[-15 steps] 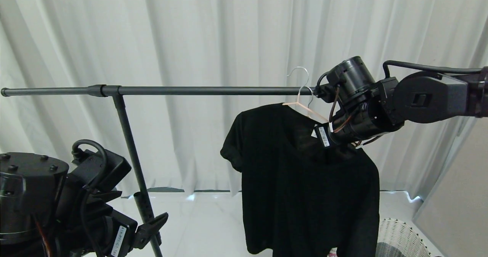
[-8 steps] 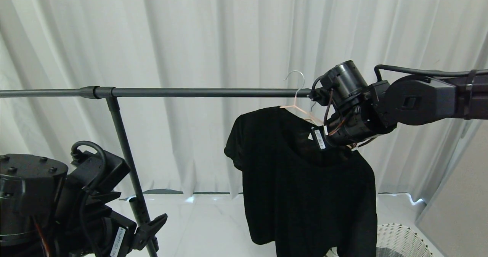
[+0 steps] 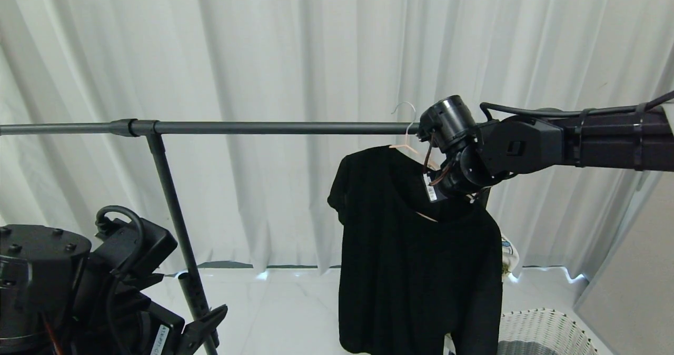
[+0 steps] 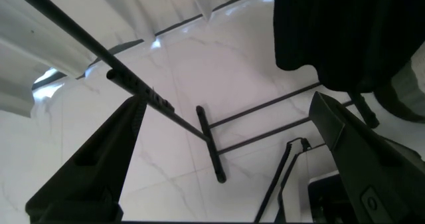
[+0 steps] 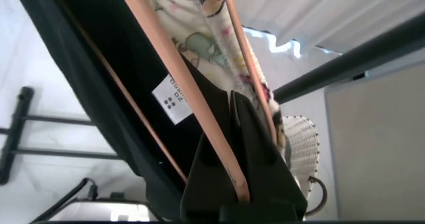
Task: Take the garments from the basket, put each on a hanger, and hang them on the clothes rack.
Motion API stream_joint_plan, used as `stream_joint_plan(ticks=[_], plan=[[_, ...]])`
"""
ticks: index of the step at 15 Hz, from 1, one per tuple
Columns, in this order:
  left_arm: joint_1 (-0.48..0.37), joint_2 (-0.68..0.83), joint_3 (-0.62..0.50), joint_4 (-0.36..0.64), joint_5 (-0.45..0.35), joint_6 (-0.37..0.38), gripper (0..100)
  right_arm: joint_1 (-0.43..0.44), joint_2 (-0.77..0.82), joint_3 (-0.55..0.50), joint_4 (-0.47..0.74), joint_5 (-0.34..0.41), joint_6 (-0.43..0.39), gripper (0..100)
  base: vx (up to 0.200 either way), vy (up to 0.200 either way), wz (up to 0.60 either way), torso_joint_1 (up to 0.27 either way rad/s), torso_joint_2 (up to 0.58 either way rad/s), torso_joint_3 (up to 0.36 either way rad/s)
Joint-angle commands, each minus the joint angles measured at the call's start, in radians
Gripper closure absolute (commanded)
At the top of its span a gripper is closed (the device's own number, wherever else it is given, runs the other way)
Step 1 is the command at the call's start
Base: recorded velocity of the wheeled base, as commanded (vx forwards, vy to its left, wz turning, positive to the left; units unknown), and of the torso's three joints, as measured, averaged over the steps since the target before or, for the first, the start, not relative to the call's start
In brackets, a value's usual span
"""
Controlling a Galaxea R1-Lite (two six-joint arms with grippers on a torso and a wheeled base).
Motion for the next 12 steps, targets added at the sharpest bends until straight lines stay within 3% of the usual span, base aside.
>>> stream_joint_plan(ticks=[1, 10, 11, 12], plan=[[0.000, -0.004, 0.008, 0.001, -0.001, -0.002, 0, -0.010, 0.034, -0.008, 0.012, -0.001, 0.000, 100, 0.000, 0.000, 0.00, 0.000, 0.00, 0.000], [0.000, -0.004, 0.026, 0.001, -0.002, -0.005, 0, -0.012, 0.070, -0.040, 0.017, -0.001, 0.002, 100, 0.000, 0.000, 0.00, 0.000, 0.00, 0.000], [0.000, -0.004, 0.026, 0.001, -0.002, -0.005, 0, -0.010, 0.070, -0.043, 0.017, -0.001, 0.006, 0, 0.000, 0.000, 0.00, 0.000, 0.00, 0.000], [0.000, -0.006, 0.026, 0.001, -0.002, -0.006, 0, -0.010, 0.070, -0.046, 0.017, -0.001, 0.019, 0, 0.000, 0.000, 0.00, 0.000, 0.00, 0.000]])
